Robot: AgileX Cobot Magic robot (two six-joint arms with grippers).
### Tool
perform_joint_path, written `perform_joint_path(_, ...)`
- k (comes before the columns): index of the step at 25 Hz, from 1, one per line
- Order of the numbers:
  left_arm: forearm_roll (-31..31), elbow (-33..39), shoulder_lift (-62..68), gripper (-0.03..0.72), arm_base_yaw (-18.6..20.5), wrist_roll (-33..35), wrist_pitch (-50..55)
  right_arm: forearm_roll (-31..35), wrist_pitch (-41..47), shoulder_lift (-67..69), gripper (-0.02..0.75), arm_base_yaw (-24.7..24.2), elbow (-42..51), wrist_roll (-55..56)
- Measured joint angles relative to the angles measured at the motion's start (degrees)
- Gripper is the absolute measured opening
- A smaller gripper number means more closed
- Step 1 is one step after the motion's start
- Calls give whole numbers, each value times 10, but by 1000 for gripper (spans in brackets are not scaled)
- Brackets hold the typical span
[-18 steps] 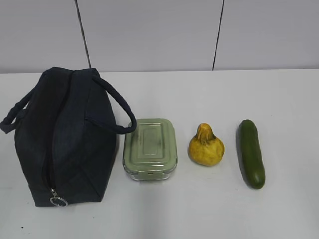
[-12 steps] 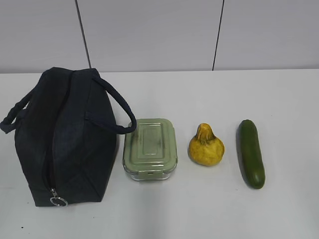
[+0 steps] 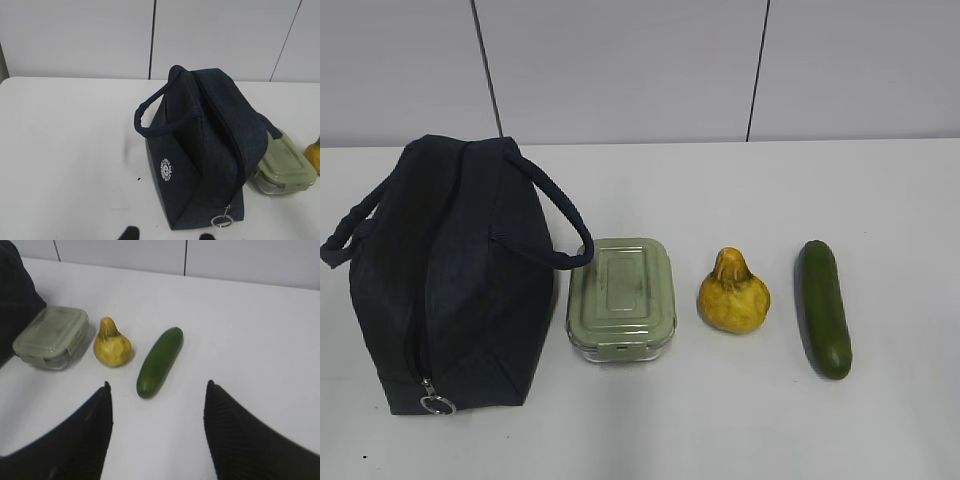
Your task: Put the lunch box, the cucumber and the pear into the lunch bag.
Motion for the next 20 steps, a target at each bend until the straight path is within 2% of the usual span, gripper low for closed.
perform_joint_path(4,0,0,0,236,0,0,0,24,-82,0,455,0,0,2)
perform_joint_path(8,0,0,0,236,0,0,0,29,-119,22,455,0,0,2)
perform_joint_path(13,0,0,0,236,0,0,0,29,-120,149,454,0,-5,2)
perform_joint_path(20,0,0,0,236,0,0,0,29,-120,345,452,0,-62,-39)
